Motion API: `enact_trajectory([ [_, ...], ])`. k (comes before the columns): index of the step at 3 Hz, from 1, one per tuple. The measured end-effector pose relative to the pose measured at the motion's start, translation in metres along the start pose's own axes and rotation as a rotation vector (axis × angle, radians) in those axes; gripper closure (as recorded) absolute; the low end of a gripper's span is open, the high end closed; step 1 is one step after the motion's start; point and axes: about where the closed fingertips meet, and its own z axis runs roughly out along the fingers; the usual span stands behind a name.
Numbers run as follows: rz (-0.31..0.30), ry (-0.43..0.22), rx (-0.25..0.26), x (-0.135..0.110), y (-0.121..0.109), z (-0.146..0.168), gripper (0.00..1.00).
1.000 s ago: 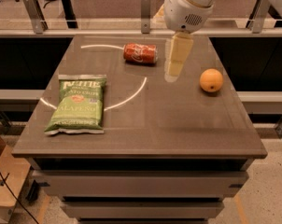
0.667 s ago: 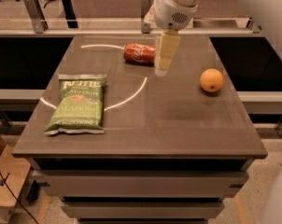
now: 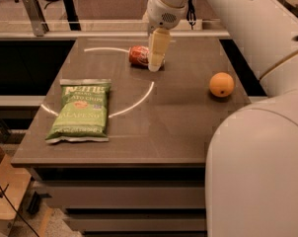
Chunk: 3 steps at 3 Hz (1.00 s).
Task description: Place coke can upright
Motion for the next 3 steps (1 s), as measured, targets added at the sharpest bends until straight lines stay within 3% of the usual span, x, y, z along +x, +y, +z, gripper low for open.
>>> enact_trajectory([
  [3, 0.04, -0.003, -0.018, -0.004, -0.01, 0.028, 0.0],
])
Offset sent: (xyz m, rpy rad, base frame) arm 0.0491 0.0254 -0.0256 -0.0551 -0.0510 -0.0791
